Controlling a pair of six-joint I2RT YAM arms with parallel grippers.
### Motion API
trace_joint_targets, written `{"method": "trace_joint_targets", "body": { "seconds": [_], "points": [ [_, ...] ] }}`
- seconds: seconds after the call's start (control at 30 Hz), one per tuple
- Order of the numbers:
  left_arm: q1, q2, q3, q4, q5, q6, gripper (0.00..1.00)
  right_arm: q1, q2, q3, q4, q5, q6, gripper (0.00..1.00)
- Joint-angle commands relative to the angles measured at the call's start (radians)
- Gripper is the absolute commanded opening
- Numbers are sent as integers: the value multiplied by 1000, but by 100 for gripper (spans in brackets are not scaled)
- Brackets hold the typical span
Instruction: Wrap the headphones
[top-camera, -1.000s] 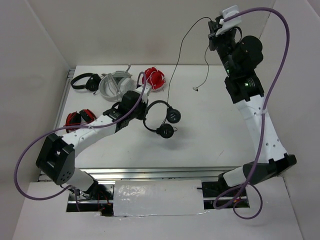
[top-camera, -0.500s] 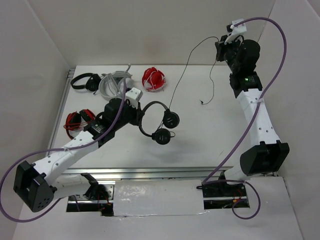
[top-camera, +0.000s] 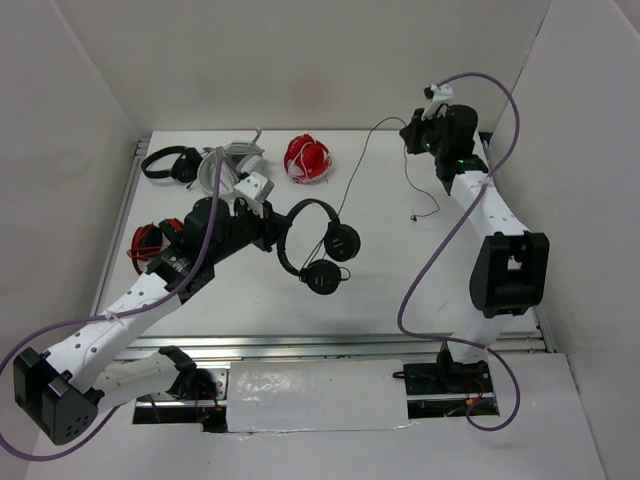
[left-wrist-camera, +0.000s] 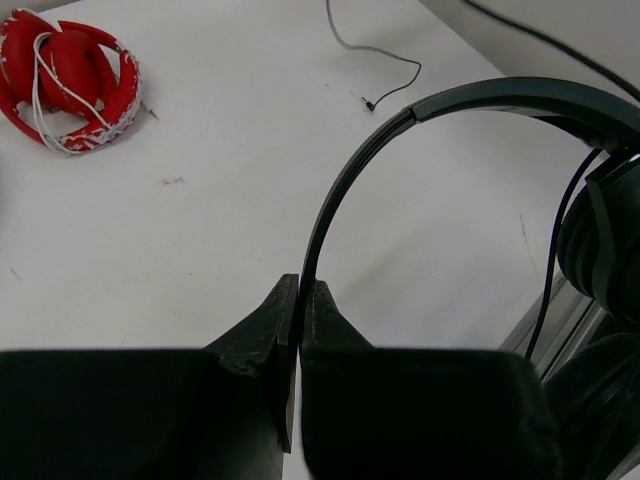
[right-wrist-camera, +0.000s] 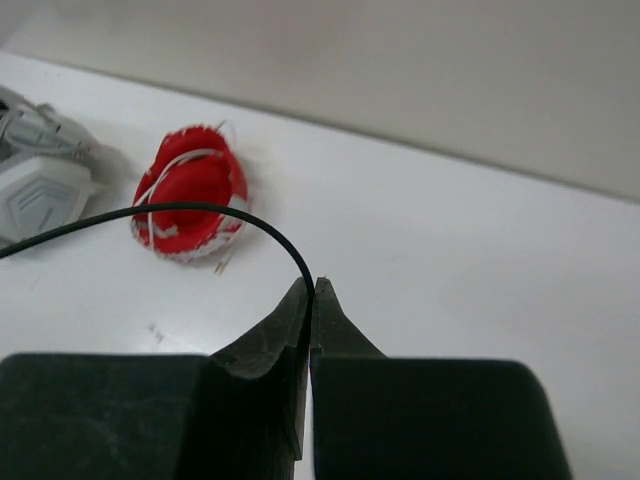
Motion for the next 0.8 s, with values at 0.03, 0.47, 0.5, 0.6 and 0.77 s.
{"method": "trace_joint_targets", "body": {
  "seconds": [0.03,0.47,0.5,0.6,0.77],
  "points": [
    [69,20,104,124,110,-104,0,90,73,-60,106,6,83,0],
    [438,185,378,138,193,-430,0,341,60,-331,210,-18,139,0],
    [447,213,403,115,170,-419,0,360,46,-360,232,-29,145,0],
    [476,253,469,40,29,-411,0,424,-64,-491,299,-70,163,0],
    [514,293,506,-29,-87,-453,0,558,-161,-627,336,-63,172,0]
  ]
}}
